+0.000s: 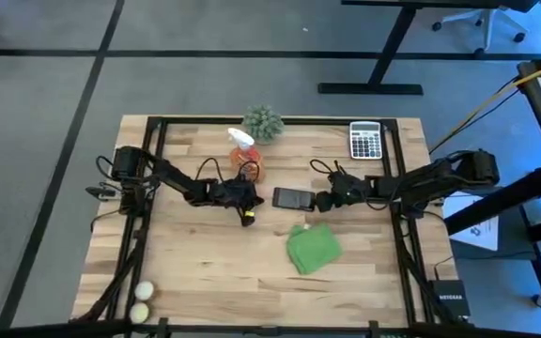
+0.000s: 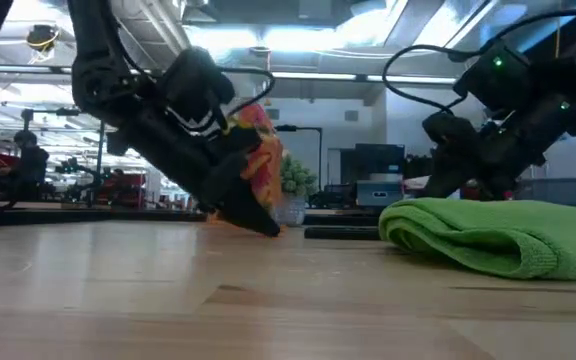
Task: Apply microfiber cloth
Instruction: Spray the front of the black cellphone with the orange spray cleaning bottle
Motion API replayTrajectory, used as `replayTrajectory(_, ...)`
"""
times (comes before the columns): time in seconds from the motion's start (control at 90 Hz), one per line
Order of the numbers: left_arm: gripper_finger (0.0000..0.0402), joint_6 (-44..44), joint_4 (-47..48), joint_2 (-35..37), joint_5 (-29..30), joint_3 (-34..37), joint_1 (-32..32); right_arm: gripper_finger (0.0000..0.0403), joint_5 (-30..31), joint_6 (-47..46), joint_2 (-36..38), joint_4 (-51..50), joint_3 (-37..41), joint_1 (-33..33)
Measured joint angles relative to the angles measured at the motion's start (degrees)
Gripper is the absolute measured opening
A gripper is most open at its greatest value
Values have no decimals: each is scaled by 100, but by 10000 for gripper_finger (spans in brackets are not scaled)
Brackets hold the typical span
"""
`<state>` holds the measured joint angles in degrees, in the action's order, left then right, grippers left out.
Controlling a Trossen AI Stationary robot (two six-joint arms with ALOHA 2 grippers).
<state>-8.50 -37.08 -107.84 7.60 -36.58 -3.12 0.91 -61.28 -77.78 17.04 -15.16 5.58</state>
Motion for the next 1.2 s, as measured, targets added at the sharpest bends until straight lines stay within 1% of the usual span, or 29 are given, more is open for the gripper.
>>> replayTrajectory(0.222, 0, 146, 30, -388, -135, -480, -71, 241, -44, -157, -4, 14, 2, -63)
replayTrajectory(0.367, 0, 123, -18, -748, -157, -750, -69, 241, 227, -321, -11, 17, 2, -298)
replayTrajectory(0.456, 0, 121, -4, -891, -346, -866, -71, 241, 442, -442, -11, 10, 4, -410)
replayTrajectory(0.522, 0, 121, 14, -942, -440, -929, -69, 241, 496, -521, -13, 9, 7, -417)
replayTrajectory(0.733, 0, 117, 44, -965, -493, -1016, -72, 241, 522, -593, -201, 332, 20, -417)
replayTrajectory(0.922, 0, 121, -17, -978, -525, -1038, -63, 240, 664, -551, -250, 603, 26, -417)
replayTrajectory(1.044, 0, 142, -35, -979, -529, -1038, -63, 222, 791, -446, -273, 841, 28, -417)
replayTrajectory(1.2, 0, 143, -30, -981, -535, -1036, -61, 172, 1084, -344, -264, 933, 26, -413)
